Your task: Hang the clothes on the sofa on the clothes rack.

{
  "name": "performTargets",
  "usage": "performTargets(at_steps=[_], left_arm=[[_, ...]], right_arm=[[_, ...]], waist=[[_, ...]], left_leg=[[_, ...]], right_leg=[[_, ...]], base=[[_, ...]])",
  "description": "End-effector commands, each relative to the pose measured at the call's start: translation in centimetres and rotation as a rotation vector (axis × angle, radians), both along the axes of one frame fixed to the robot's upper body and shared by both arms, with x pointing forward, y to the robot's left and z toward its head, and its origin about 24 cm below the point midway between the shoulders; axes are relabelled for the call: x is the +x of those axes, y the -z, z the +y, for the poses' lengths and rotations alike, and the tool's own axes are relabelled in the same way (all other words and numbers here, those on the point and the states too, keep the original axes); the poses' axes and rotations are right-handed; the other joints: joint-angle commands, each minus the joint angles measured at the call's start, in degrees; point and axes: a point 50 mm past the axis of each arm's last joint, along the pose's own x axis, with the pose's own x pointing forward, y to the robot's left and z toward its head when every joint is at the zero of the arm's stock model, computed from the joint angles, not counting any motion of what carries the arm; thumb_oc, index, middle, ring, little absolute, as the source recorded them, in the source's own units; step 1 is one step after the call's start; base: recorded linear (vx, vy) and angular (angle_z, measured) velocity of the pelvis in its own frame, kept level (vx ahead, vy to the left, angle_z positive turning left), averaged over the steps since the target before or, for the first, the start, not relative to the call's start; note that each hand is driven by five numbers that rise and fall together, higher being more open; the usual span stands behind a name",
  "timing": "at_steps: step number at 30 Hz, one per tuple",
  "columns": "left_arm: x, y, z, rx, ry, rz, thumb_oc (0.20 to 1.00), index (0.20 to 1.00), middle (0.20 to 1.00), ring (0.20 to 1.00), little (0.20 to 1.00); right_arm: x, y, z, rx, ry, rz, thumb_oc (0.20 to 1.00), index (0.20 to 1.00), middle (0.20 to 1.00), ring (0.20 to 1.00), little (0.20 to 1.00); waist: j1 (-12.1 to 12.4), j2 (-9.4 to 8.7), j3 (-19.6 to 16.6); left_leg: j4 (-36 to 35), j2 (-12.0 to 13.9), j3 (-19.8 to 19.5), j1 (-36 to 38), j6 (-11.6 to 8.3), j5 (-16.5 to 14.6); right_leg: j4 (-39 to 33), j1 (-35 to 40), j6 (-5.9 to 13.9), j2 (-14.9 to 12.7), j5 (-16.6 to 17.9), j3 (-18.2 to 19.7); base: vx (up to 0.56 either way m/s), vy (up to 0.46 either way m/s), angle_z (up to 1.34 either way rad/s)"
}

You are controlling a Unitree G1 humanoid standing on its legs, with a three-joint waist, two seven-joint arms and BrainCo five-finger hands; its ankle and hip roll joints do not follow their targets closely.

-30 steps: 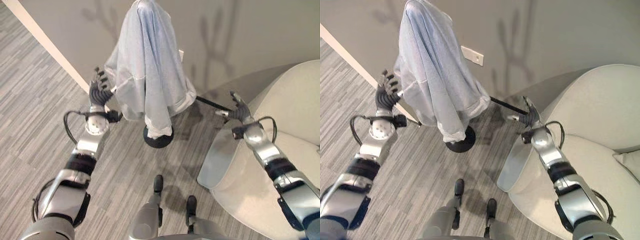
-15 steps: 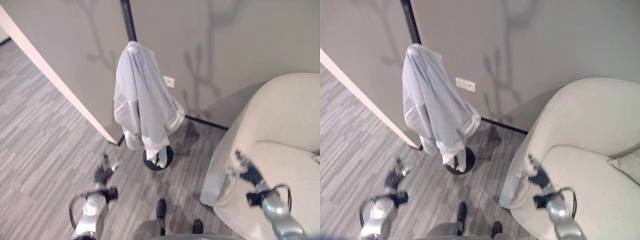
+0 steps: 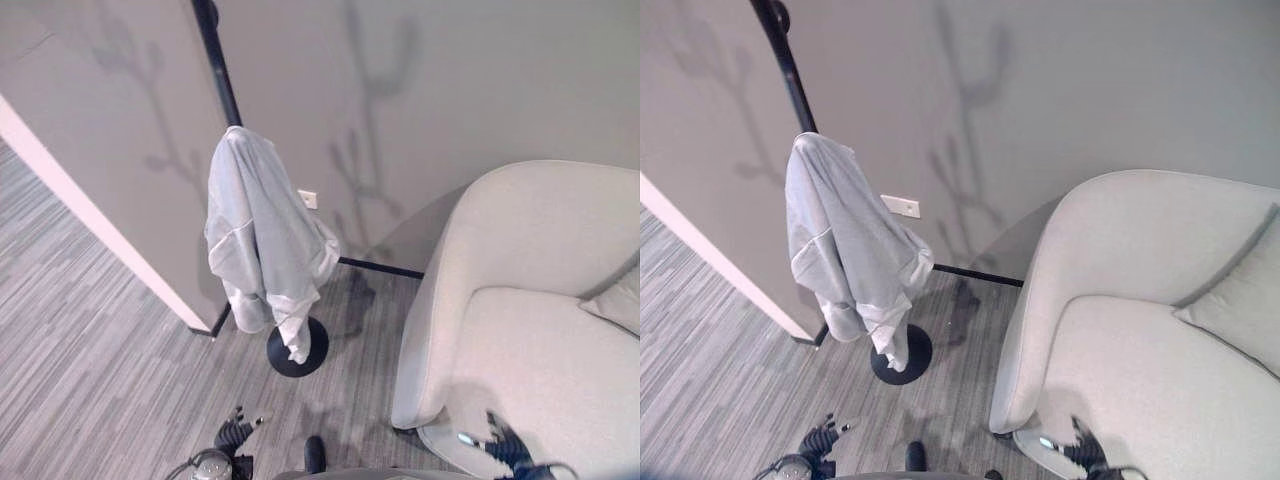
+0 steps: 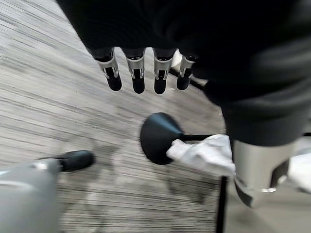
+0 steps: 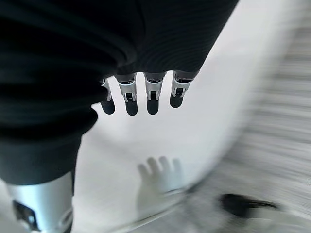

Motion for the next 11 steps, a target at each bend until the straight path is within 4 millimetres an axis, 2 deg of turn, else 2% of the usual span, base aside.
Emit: performTargets(at_steps=[1, 3, 6, 7, 9, 11], left_arm=[[3.4, -1.0, 0.2, 0.037, 0.075, -0.089, 1.0, 1.0, 1.0, 1.0, 1.0], [3.4, -0.8, -0.4, 0.022, 0.109, -0.071, 1.0, 1.0, 1.0, 1.0, 1.0], [3.6, -0.6, -1.0, 0.006, 0.179, -0.045, 1.0, 1.0, 1.0, 1.0, 1.0], [3.7, -0.6, -1.3, -0.001, 0.197, -0.042, 1.0, 1.0, 1.0, 1.0, 1.0], [3.7, -0.6, -1.3, -0.001, 0.197, -0.042, 1.0, 1.0, 1.0, 1.0, 1.0], [3.0, -0.1, -2.1, -0.032, 0.212, -0.008, 1.0, 1.0, 1.0, 1.0, 1.0]], right_arm=[[0.4, -0.2, -2.1, -0.003, 0.224, -0.022, 1.0, 1.0, 1.0, 1.0, 1.0], [-1.2, 0.5, -1.8, 0.06, 0.314, 0.04, 1.0, 1.0, 1.0, 1.0, 1.0], [-2.2, 1.0, -1.2, 0.101, 0.311, 0.11, 1.0, 1.0, 1.0, 1.0, 1.0], [-1.9, 1.2, -0.5, 0.128, 0.317, 0.104, 1.0, 1.0, 1.0, 1.0, 1.0], [-1.9, 1.2, -0.5, 0.128, 0.317, 0.104, 1.0, 1.0, 1.0, 1.0, 1.0], [-0.6, 1.5, 1.2, 0.193, 0.303, 0.059, 1.0, 1.0, 1.0, 1.0, 1.0]], waist=[[0.5, -1.12, 1.5], [0.6, -1.3, 1.4], [0.9, -1.28, 1.5], [0.9, -1.07, 1.6], [0.9, -1.07, 1.6], [0.4, -0.17, 1.4]], left_leg=[[0.4, 2.1, 1.3, 5.2, -2.97, -7.3], [0.4, 2.3, 1.4, 5.4, -3.07, -7.4], [0.4, 2.6, 1.4, 5.7, -3.35, -7.3], [0.4, 2.7, 1.3, 5.8, -3.48, -7.2], [0.4, 2.7, 1.3, 5.8, -3.48, -7.2], [0.4, 3.1, 1.9, 6.3, -3.77, -7.3]], right_leg=[[1.7, -1.8, 5.07, -5.2, 4.5, -3.6], [1.5, -1.6, 4.98, -5.0, 4.6, -3.8], [1.0, -1.1, 4.81, -4.7, 4.5, -4.6], [0.8, -0.9, 4.73, -4.6, 4.5, -4.7], [0.8, -0.9, 4.73, -4.6, 4.5, -4.7], [-0.2, -0.5, 4.37, -4.1, 4.2, -4.2]], base=[[0.03, -0.024, -0.11], [0.01, -0.013, -0.03], [0.01, -0.012, 0.0], [0.0, 0.0, 0.0], [0.0, 0.0, 0.0], [0.02, -0.007, 0.0]])
